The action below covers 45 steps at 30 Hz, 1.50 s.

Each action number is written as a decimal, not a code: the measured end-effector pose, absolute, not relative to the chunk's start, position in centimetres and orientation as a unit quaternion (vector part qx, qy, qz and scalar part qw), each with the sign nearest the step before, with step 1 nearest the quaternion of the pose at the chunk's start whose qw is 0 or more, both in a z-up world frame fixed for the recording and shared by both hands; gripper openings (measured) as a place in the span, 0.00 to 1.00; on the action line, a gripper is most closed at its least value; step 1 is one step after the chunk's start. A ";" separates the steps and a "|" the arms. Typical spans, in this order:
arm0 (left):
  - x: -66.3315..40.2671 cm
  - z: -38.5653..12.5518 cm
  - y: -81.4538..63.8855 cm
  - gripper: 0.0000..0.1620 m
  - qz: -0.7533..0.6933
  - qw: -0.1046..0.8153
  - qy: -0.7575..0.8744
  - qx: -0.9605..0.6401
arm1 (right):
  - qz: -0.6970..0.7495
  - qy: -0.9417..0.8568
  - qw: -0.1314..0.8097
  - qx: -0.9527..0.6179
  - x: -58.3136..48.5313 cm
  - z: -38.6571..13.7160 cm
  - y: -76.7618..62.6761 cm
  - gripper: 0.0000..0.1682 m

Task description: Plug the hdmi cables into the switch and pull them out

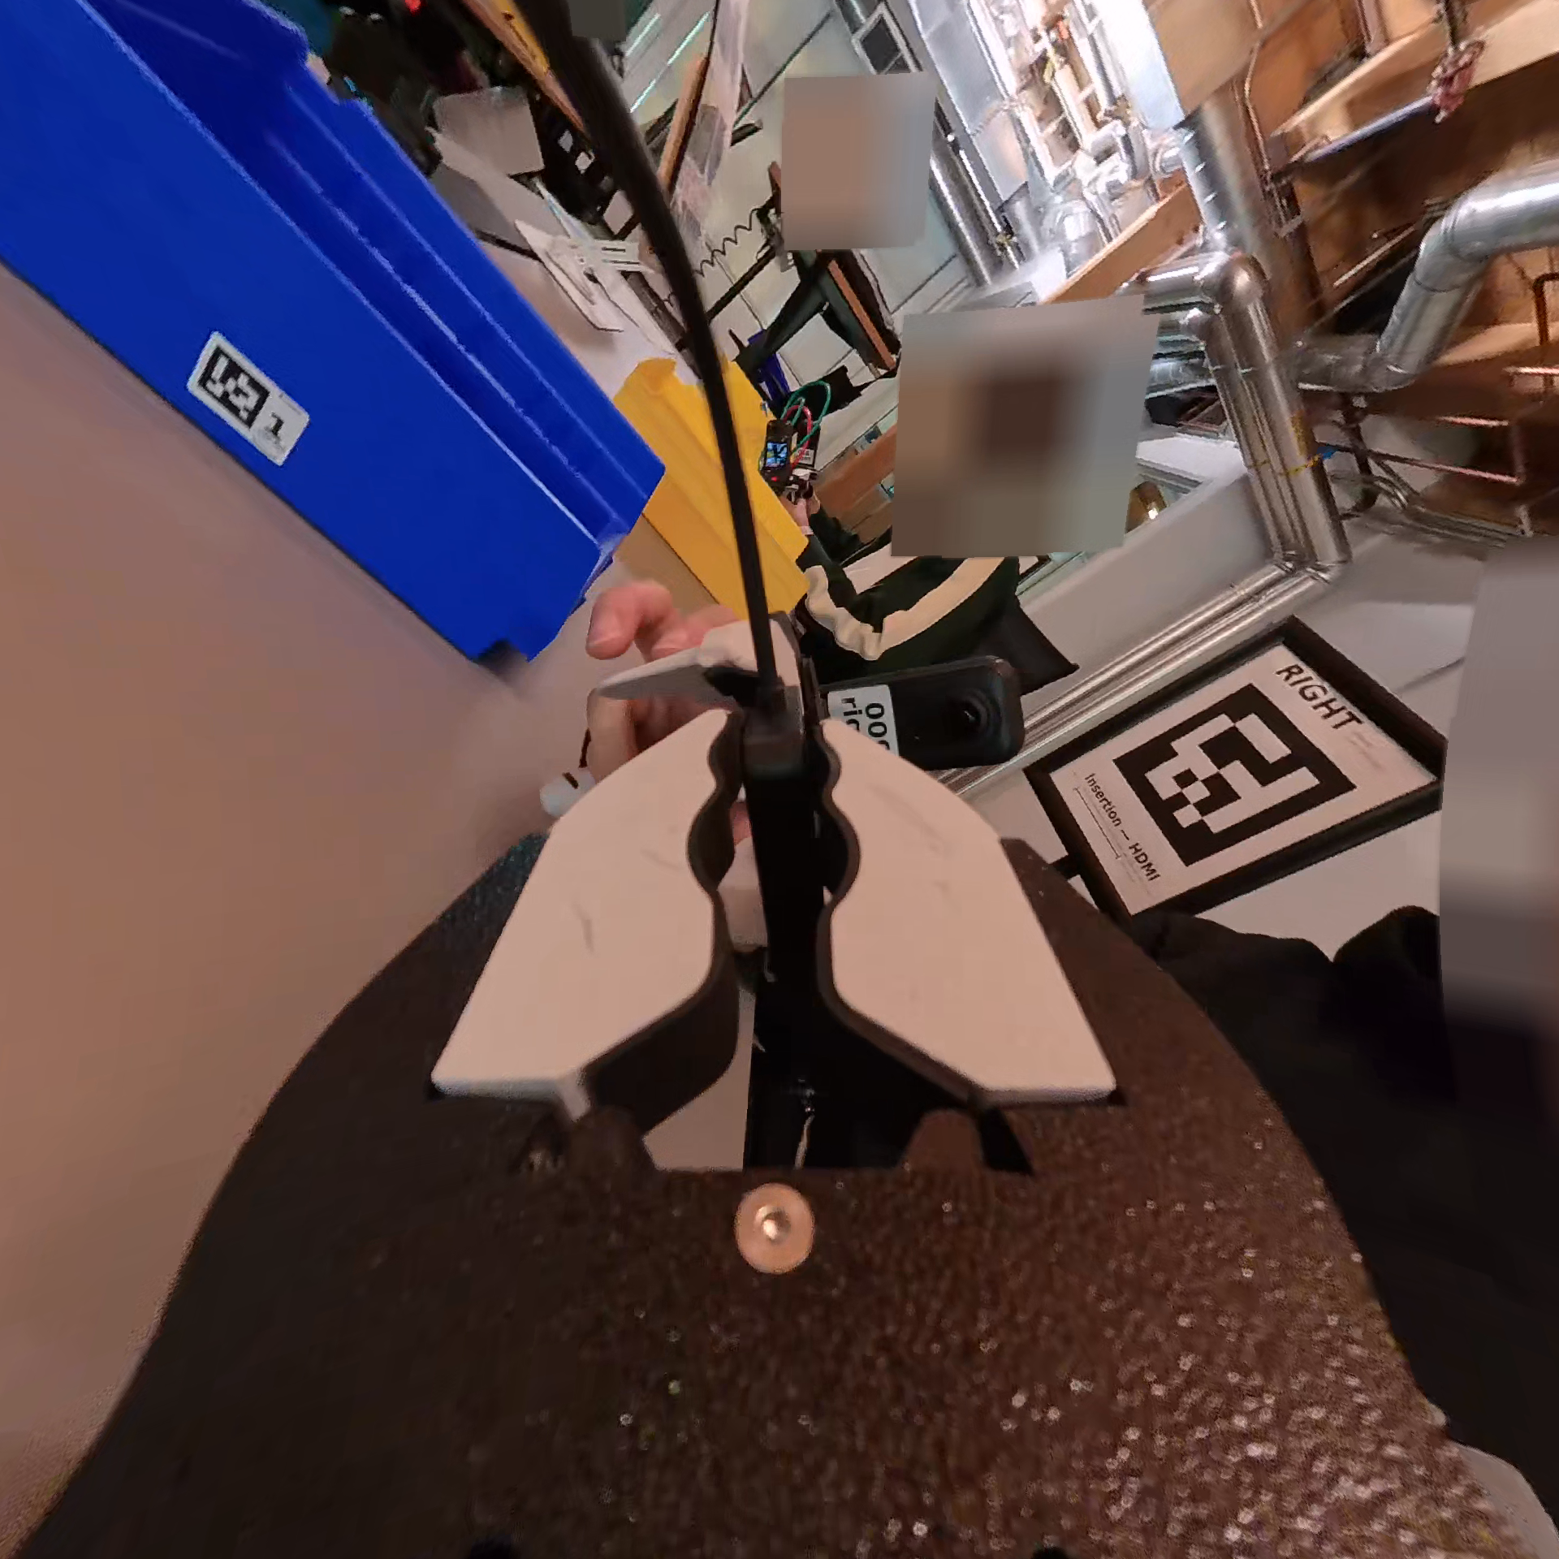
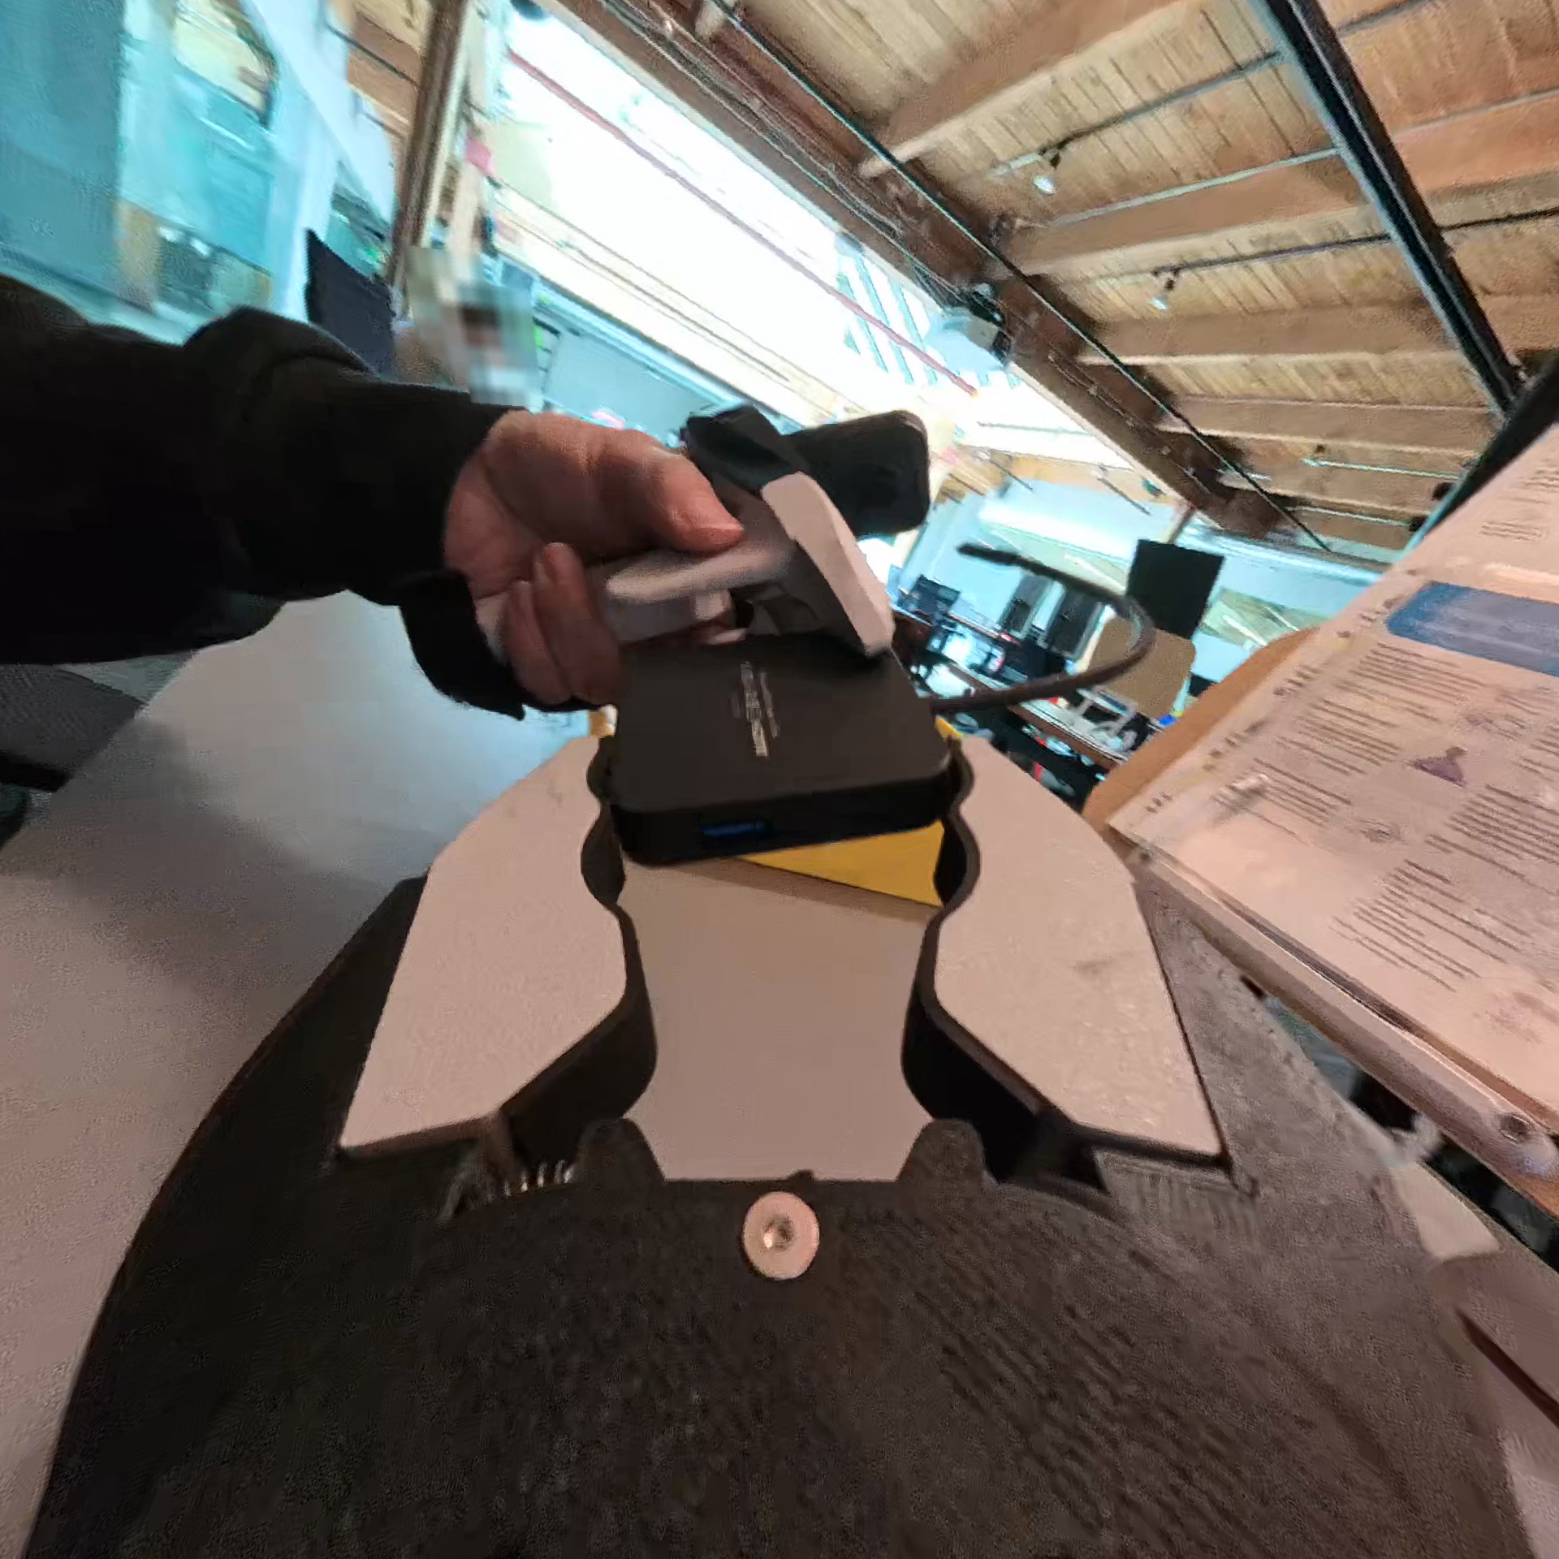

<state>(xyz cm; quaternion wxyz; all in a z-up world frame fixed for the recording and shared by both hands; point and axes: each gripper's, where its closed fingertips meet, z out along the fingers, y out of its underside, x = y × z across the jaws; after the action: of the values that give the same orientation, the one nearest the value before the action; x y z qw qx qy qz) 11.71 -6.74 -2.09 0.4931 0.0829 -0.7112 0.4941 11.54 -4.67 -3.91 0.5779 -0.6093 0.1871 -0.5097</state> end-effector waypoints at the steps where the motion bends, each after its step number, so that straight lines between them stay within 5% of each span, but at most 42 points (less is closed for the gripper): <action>1: 11.8 -2.6 -6.9 0.09 0.491 0.483 -0.719 0.089 | -0.506 0.188 0.584 -0.606 11.7 -4.0 -4.5 0.45; 6: 12.6 -3.4 -7.6 0.09 0.515 0.457 -0.714 0.126 | -0.481 0.232 0.578 -0.616 12.6 -5.1 -5.2 0.46; 15: 13.5 -0.4 -7.2 0.14 0.626 0.375 -0.677 0.096 | -0.332 0.243 0.789 -0.457 8.0 -2.0 -8.8 0.45; 20: 10.2 1.2 -6.0 0.23 0.689 0.149 -0.702 -0.104 | -0.278 0.259 0.824 -0.421 7.6 -1.3 -10.1 0.45; 27: 8.8 -2.4 -6.3 0.39 0.563 -0.235 -0.714 -0.345 | -0.183 0.256 0.858 -0.406 7.1 -1.2 -9.6 0.45; 31: 7.5 -2.4 -7.5 0.34 0.547 -0.344 -0.641 -0.414 | -0.174 0.248 0.832 -0.465 7.1 -2.5 -7.0 0.45; 34: 7.0 -3.6 -8.0 0.16 0.519 -0.368 -0.622 -0.457 | -0.172 0.247 0.825 -0.478 7.1 -3.1 -6.0 0.45; 45: 6.2 -3.0 -8.1 0.08 0.531 -0.356 -0.554 -0.534 | -0.209 0.233 0.814 -0.490 7.3 -3.3 -5.4 0.41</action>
<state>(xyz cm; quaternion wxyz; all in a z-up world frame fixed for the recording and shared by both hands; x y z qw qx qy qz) 6.16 -8.06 -2.97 -0.3555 -0.5338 -0.5535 0.5313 7.28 -5.40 -3.27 0.8136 -0.4900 0.2330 -0.2088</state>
